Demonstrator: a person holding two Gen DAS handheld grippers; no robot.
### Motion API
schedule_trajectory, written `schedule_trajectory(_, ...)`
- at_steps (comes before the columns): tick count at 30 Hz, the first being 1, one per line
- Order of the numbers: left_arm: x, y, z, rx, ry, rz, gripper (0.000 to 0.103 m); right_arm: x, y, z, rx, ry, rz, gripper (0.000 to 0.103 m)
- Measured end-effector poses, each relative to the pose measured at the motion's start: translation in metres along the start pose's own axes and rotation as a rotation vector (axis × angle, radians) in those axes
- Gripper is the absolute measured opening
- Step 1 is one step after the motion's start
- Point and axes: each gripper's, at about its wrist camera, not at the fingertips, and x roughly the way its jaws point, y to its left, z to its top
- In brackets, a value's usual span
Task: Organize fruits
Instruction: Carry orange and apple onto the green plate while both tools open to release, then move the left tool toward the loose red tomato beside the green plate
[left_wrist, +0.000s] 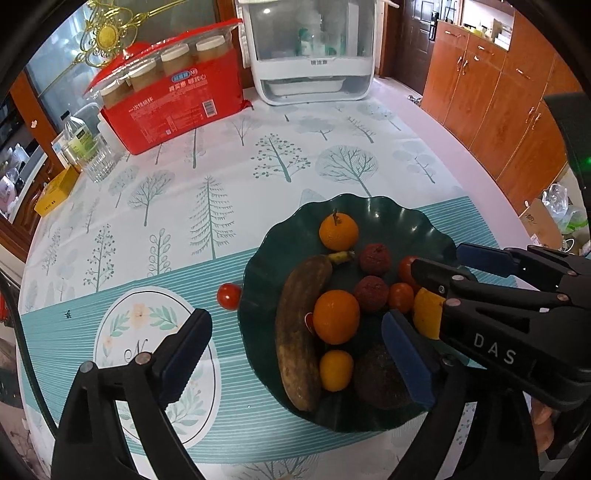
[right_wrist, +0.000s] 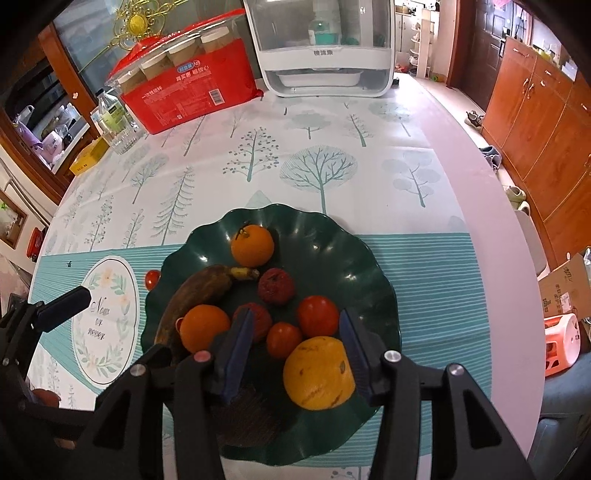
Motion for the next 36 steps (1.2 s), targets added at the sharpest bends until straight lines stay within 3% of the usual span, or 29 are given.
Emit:
schedule_trajectory(12,-0.033,0.024,-0.011,0.018,-0.038,-0.015,0.093,-0.030,0.023,-0.010,0.012,-0.051,-0.019,0.049)
schedule_trajectory(22,-0.057,0.072,-0.011,0.088,-0.073,-0.017,0.094,-0.049,0.063,-0.015,0.063,-0.096,-0.044,0.049)
schedule_trajectory(36,-0.040,0.137,-0.006,0.259,-0.093,-0.074,0.094,-0.040,0.124,-0.036,0.153,-0.130,-0.061,0.049)
